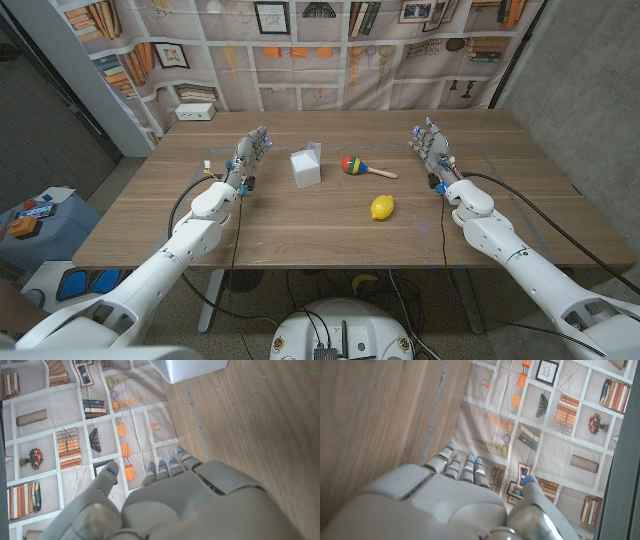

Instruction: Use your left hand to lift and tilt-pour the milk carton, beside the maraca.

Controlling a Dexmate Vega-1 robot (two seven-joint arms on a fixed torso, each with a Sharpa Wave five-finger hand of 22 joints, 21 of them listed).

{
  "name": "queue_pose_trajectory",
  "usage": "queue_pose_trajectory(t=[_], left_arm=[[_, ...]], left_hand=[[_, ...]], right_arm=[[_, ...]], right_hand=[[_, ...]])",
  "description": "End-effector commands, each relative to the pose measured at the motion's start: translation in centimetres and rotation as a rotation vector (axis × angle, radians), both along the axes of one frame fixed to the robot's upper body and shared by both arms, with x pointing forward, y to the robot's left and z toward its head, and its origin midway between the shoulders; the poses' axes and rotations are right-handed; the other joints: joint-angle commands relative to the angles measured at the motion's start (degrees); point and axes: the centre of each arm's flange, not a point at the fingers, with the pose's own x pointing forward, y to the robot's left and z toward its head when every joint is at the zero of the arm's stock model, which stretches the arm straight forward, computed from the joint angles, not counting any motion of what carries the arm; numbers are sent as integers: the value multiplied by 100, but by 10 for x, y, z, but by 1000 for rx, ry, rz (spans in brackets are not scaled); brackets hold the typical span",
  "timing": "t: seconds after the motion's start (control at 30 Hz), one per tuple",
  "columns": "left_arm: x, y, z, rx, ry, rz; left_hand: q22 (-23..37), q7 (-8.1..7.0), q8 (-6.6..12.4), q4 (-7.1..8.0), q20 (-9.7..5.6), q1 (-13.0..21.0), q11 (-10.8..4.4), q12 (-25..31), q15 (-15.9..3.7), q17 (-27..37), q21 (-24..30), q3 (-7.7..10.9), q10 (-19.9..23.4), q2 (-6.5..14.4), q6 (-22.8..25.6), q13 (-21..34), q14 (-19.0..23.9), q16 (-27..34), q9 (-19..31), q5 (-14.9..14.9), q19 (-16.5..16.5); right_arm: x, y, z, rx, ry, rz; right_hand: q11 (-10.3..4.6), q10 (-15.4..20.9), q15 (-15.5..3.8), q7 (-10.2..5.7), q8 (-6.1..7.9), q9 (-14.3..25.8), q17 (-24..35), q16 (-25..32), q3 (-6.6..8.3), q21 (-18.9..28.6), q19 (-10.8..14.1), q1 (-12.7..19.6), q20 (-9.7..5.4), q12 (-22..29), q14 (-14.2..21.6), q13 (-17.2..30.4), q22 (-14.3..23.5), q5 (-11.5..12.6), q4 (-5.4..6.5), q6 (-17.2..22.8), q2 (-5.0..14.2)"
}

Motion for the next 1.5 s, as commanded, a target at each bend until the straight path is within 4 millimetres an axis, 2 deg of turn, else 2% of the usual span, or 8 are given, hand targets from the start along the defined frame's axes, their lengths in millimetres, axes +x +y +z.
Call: queue_pose_trajectory(t=[0.03, 0.43, 0.7, 0.9, 1.1, 1.5], left_arm=[[-7, 1, 2, 26, -5, 19], [-32, 7, 0, 76, -9, 39], [-46, 17, 3, 127, -18, 55], [-55, 26, 9, 173, -39, 66], [-62, 32, 11, 223, -38, 85], [-73, 31, 16, 322, -24, 119]], left_hand=[[7, -33, 56, -165, -137, 119, -54, 52, -88, 22, 23, 34, 62, 226, 98, 21, 73, 53, 9, -6, 111], [5, -138, 97, -778, -168, 444, -201, 78, -232, 26, 10, 105, 347, 87, 360, 26, 248, 47, 15, -70, 260], [6, -195, 99, -1039, -180, 574, -277, 83, -314, 28, -2, 116, 463, 4, 450, 27, 342, 49, 13, -91, 294], [4, -273, 121, -1294, -188, 767, -390, 84, -397, 30, -16, 125, 574, -112, 527, 30, 413, 47, 16, -89, 317], [2, -323, 124, -1363, -202, 874, -488, 86, -440, 31, -21, 127, 636, -187, 550, 32, 459, 48, 18, -85, 334], [-2, -374, 90, -1397, -131, 1079, -533, 52, -463, 33, -36, 163, 622, -273, 464, 37, 464, 29, 24, -56, 343]], right_arm=[[-9, -2, -4, 1, -14, -36], [-13, -3, -4, 1, -24, -45], [-9, -2, 0, -3, -24, -38], [-7, 0, 0, 12, -30, -34], [-9, 1, -2, 21, -32, -39], [-7, 1, -7, 29, -20, -42]], right_hand=[[-10, 54, -14, -16, 41, 16, -1, 48, 30, 24, 35, 7, -31, 32, -18, 7, 14, 31, -7, 65, 59], [-11, 63, -23, -55, 40, 15, -32, 63, 43, 34, 41, 29, -42, 38, 2, -3, 13, 36, -32, 60, 77], [-11, 48, -36, -62, 35, 15, -51, 63, 46, 38, 42, 36, -63, 33, -10, -10, 13, 38, -46, 44, 82], [1, 54, -43, -61, 38, 14, -69, 69, 48, 40, 39, 40, -66, 37, -10, -16, 13, 39, -56, 46, 88], [-3, 51, -40, -59, 38, 14, -86, 69, 53, 42, 39, 54, -65, 37, -11, -20, 12, 39, -74, 44, 85], [-8, 63, -58, -56, 41, 13, -115, 76, 55, 41, 29, 68, -73, 43, -2, -27, 12, 39, -102, 49, 77]])
